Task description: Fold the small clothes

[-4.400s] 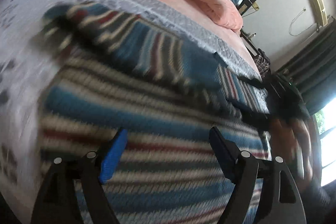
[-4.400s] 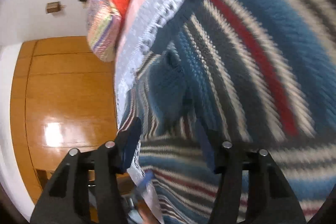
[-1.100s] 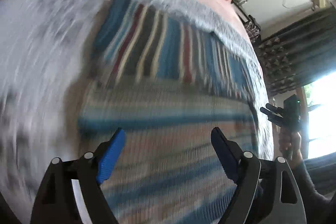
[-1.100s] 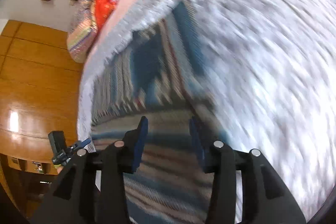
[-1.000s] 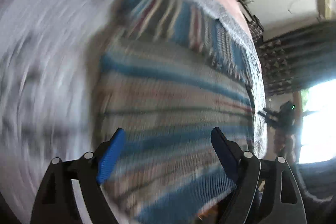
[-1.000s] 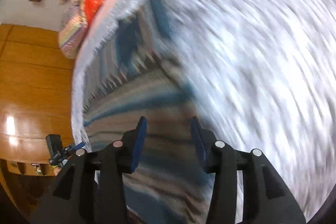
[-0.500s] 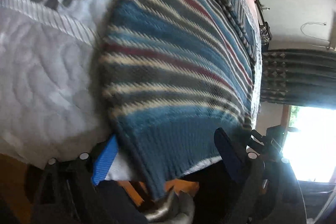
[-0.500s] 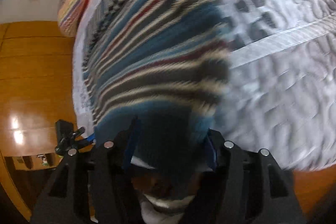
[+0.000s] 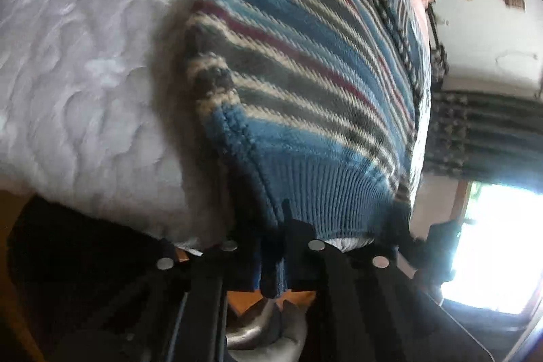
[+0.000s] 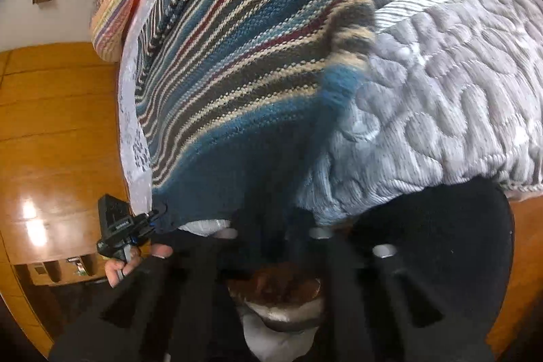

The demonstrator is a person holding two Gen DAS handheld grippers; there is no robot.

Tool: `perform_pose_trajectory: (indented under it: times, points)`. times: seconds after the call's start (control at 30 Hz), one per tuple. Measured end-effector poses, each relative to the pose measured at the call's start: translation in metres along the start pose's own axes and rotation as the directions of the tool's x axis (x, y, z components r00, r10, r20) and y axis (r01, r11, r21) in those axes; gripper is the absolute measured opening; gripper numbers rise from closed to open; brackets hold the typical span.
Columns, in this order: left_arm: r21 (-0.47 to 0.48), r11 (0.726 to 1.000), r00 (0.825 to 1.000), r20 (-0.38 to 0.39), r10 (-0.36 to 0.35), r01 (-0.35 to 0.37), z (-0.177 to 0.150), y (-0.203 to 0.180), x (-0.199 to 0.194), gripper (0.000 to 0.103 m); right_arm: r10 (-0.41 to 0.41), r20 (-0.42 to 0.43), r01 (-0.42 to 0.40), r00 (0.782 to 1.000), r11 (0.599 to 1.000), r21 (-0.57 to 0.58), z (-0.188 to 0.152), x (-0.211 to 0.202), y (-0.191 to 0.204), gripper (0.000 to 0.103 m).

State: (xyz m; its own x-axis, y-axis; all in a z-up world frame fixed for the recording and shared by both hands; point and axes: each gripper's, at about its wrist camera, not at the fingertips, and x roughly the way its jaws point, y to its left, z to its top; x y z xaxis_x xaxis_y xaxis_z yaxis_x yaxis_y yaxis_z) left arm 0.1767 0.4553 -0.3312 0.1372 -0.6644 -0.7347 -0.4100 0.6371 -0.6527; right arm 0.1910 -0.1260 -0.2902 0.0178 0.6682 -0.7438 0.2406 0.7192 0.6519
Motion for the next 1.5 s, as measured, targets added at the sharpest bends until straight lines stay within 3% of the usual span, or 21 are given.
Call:
perform_pose_trajectory:
  times: [0.2,0.4,0.63,0.83,1.2,1.5]
  points:
    - [0.011,0.995,0.99,0.099,-0.099,0.098,-0.015,-0.006,-0.033,0.007,0.092,0.057,-0.093,0.994,0.996,0.0,-0.011,-0.027,-0.001,0.007]
    - [0.036,0.979,0.959,0.194,-0.205,0.202,-0.028,-0.014,-0.066,0.007,0.178,0.104,-0.175,0.978,0.984,-0.039,-0.017,-0.053,0.011,0.007]
    - [0.088,0.965,0.933,0.248,-0.26,0.245,-0.026,-0.038,-0.089,0.007,0.251,0.144,-0.244,0.957,0.967,-0.07,-0.007,-0.071,0.03,0.007]
    - [0.124,0.96,0.92,0.278,-0.275,0.249,-0.008,-0.065,-0.108,0.007,0.29,0.161,-0.274,0.943,0.955,-0.111,0.022,-0.088,0.055,0.006]
    - [0.154,0.97,0.931,0.287,-0.227,0.189,0.068,-0.113,-0.115,0.007,0.269,0.167,-0.243,0.949,0.957,-0.161,0.115,-0.089,0.092,0.007]
    - [0.1,0.988,0.954,0.266,-0.139,0.116,0.165,-0.131,-0.079,0.007,0.195,0.161,-0.171,0.968,0.973,-0.153,0.196,-0.052,0.103,0.007]
